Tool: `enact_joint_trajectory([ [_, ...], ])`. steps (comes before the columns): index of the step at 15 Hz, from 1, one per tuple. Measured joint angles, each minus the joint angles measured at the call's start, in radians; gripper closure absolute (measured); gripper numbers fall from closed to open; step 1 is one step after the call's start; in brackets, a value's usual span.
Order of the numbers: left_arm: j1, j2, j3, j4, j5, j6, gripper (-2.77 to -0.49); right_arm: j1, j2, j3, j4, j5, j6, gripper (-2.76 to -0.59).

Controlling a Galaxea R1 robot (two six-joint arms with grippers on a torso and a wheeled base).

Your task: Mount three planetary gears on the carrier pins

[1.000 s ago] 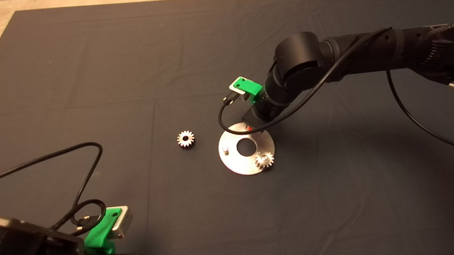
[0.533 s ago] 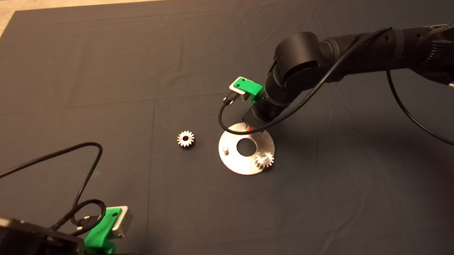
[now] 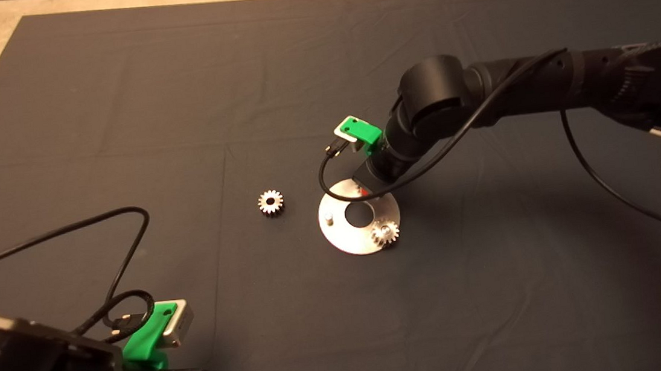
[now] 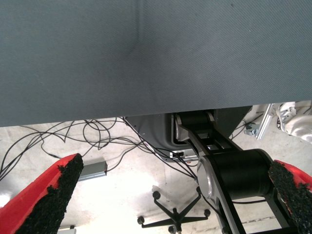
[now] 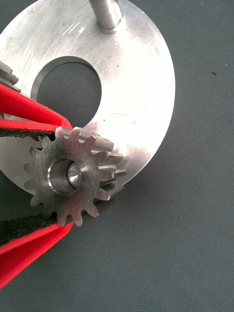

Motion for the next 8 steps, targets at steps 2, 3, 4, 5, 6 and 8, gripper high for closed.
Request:
enact_joint_trajectory([
  [2, 0.000, 0.000, 0.000, -0.002, -0.003, 0.000, -2.77, -0.001, 0.000, -0.003, -0.002, 0.007, 0.000, -0.89],
  [3, 0.000, 0.000, 0.000, -0.003, -0.002, 0.000, -2.77, -0.002, 0.000, -0.003, -0.003, 0.006, 0.000, -0.89],
  [4, 0.000, 0.000, 0.000, -0.003, -0.002, 0.000, -2.77, -0.002, 0.000, -0.005, -0.003, 0.007, 0.000, -0.89],
  [5, 0.000, 0.000, 0.000, -0.003, -0.002, 0.000, -2.77, -0.002, 0.000, -0.005, -0.003, 0.007, 0.000, -0.89],
  [6, 0.000, 0.000, 0.000, -0.003, -0.002, 0.000, -2.77, -0.002, 0.000, -0.005, -0.003, 0.007, 0.000, -0.89],
  [8, 0.000, 0.000, 0.000, -0.003, -0.002, 0.000, -2.77, -0.002, 0.000, -0.005, -0.003, 0.007, 0.000, -0.89],
])
